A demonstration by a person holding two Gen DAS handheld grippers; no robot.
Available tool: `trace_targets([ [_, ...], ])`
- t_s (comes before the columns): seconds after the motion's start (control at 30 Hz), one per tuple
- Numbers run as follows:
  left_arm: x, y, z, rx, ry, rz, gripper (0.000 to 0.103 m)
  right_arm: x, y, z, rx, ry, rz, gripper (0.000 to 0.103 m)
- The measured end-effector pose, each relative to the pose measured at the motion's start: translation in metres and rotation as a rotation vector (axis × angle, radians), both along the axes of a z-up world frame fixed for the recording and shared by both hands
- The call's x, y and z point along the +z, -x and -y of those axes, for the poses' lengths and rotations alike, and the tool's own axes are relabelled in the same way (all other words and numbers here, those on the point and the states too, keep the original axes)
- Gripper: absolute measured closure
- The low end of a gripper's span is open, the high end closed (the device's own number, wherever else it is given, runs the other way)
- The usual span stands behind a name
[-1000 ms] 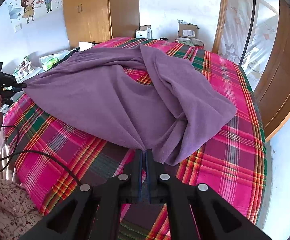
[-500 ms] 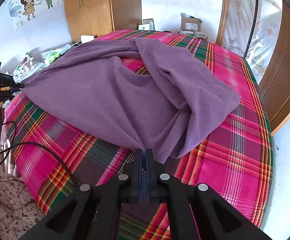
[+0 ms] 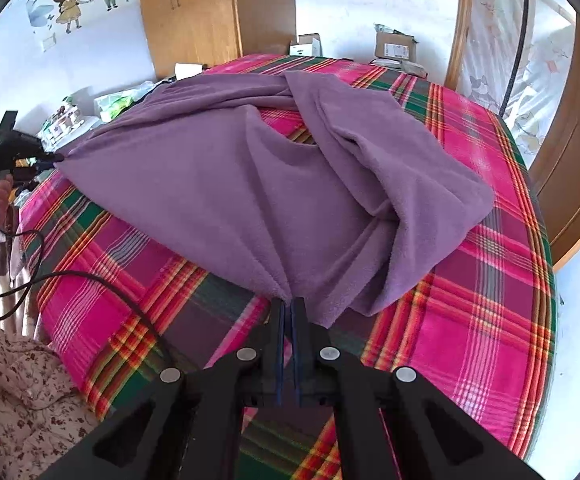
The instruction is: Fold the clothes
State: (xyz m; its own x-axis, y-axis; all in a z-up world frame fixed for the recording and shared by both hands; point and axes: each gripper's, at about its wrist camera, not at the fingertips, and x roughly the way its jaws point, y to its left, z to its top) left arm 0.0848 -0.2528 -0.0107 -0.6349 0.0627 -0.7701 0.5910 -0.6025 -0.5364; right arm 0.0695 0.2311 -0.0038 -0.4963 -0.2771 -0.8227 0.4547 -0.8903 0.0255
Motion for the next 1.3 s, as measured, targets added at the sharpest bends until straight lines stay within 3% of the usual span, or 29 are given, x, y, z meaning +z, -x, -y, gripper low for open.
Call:
trace_targets([
  [0.37,-0.005,0.004,-0.001,-0.010,0.031,0.024,0.094,0.001,-0.006,-0.003,-0.007,0.008,0.005,0.101],
  [0.87,-0.008,0.002,0.000,0.002,0.005,0.020,0.094,0.000,-0.008,-0.008,-0.019,0.029,0.005,0.101],
  [1.03,-0.008,0.003,0.002,0.001,0.000,0.020,0.094,0.000,-0.002,-0.025,-0.060,0.126,0.050,0.099],
  [1.13,-0.008,0.003,0.002,0.001,-0.002,0.022,0.094,0.007,-0.003,-0.038,-0.096,0.171,0.026,0.099],
  [1.2,-0.008,0.003,0.003,0.002,-0.004,0.023,0.093,0.013,-0.002,-0.048,-0.137,0.182,-0.007,0.082],
  [1.3,-0.008,0.003,0.004,0.007,-0.009,0.024,0.093,0.017,0.007,-0.058,-0.219,0.178,-0.059,0.064],
])
